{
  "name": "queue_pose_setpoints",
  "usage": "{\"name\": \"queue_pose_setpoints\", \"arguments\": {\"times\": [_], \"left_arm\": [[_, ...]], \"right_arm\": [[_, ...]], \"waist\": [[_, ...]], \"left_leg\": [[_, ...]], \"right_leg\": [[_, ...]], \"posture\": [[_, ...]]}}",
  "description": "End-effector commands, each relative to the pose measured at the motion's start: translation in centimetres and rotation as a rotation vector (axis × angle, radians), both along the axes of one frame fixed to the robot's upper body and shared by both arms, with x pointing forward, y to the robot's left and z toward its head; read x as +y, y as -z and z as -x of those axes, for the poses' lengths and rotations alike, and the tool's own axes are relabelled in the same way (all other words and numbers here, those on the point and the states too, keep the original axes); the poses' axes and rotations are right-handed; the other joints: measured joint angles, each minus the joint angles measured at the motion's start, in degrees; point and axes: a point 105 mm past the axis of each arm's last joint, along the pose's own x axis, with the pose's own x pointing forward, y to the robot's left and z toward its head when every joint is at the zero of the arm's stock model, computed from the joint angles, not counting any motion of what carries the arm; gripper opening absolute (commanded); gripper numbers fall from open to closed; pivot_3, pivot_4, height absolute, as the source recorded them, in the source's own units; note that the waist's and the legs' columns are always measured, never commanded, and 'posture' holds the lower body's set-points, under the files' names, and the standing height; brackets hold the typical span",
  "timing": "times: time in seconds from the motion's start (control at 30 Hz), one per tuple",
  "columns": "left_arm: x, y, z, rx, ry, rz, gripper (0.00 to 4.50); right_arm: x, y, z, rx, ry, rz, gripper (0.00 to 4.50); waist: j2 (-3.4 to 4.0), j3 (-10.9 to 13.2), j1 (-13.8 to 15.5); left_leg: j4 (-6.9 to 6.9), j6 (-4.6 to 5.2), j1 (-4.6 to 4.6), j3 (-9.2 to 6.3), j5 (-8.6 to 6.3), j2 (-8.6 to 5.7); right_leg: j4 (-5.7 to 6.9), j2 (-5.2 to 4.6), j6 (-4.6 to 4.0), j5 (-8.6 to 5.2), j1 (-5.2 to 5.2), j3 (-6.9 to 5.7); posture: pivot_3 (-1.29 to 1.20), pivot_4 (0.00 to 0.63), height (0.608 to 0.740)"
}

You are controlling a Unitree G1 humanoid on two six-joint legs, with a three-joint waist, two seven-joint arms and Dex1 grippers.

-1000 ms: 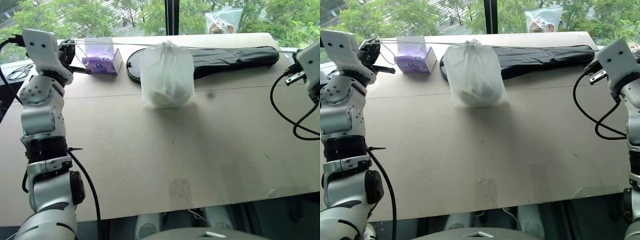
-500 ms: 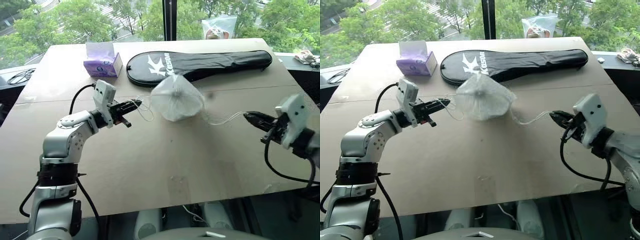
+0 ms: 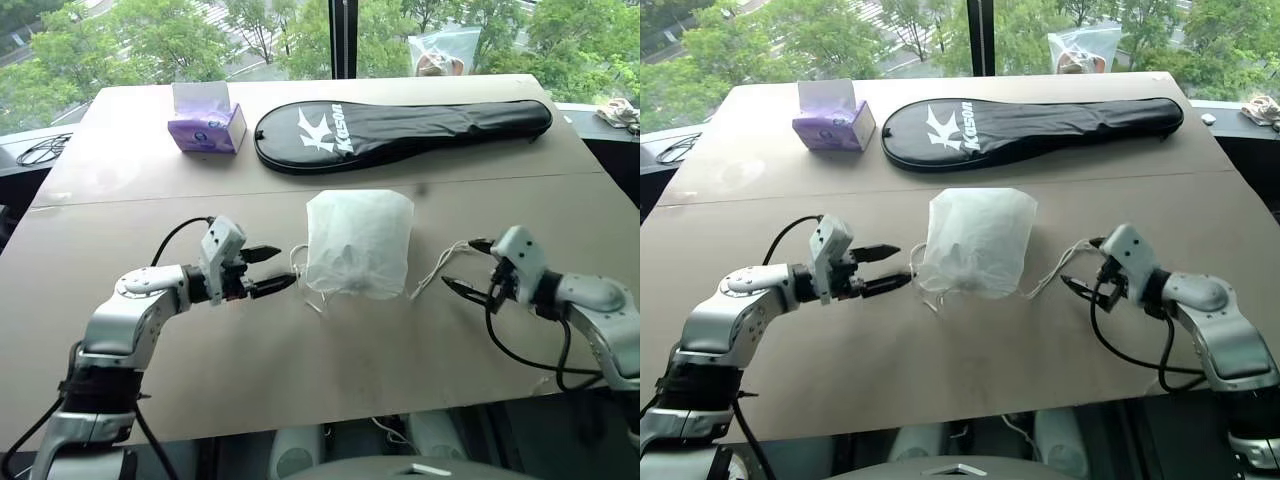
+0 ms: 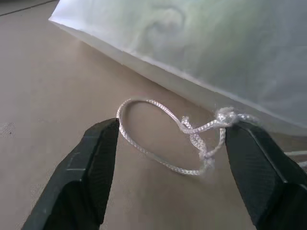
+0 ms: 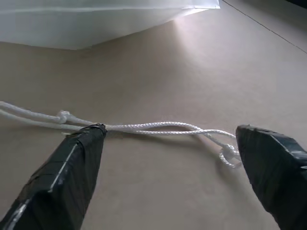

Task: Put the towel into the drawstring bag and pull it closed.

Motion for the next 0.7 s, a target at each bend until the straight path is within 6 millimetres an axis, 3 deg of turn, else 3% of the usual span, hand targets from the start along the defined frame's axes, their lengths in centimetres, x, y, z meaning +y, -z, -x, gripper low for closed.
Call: {"name": "queue_pose_setpoints", "arguments": {"times": [0.03, 0.2, 0.33, 0.53, 0.7], "left_arm": [[1.2, -1.6, 1.8, -0.123, -0.022, -0.056, 4.49], [1.9, -1.9, 4.5, -0.143, -0.087, -0.034, 4.49], [2.2, -1.8, 5.8, -0.157, -0.148, -0.022, 4.49], [3.8, -2.7, 4.3, -0.195, -0.345, 0.067, 4.49], [3.3, -2.9, 4.8, -0.140, -0.297, 0.087, 4.49]], "right_arm": [[-0.7, -1.6, 2.6, -0.059, -0.017, -0.024, 4.50], [-1.5, -2.8, 5.1, -0.132, 0.071, -0.067, 4.50], [-2.5, -3.7, 5.2, -0.213, 0.180, -0.089, 4.50], [-2.8, -3.7, 5.2, -0.233, 0.207, -0.082, 4.50], [-3.1, -3.3, 5.9, -0.203, 0.169, -0.055, 4.50]], "waist": [[0.01, 0.0, 0.0], [0.03, 0.0, 0.1], [0.06, -0.1, 0.0], [0.16, -0.1, 0.4], [0.16, -0.2, 1.0]], "left_leg": [[-0.02, 0.01, -0.05, 0.01, -0.05, 0.00], [-0.03, 0.18, 0.03, -0.05, -0.29, 0.04], [0.01, 0.01, 0.14, -0.12, -0.40, 0.07], [0.08, 0.02, 0.11, -0.19, -0.40, 0.05], [0.09, 0.19, 0.06, -0.13, -0.30, 0.04]], "right_leg": [[-0.08, -0.01, 0.01, -0.01, -0.02, 0.00], [-0.17, -0.03, 0.25, -0.16, 0.05, -0.03], [-0.17, -0.07, -0.02, -0.23, 0.09, -0.10], [-0.16, -0.10, -0.09, -0.20, 0.09, -0.18], [-0.15, -0.04, -0.03, -0.18, 0.12, -0.16]], "posture": [[0.00, 0.150, 0.740], [0.00, 0.150, 0.740], [0.00, 0.150, 0.740], [0.00, 0.150, 0.740], [0.00, 0.150, 0.740]]}}
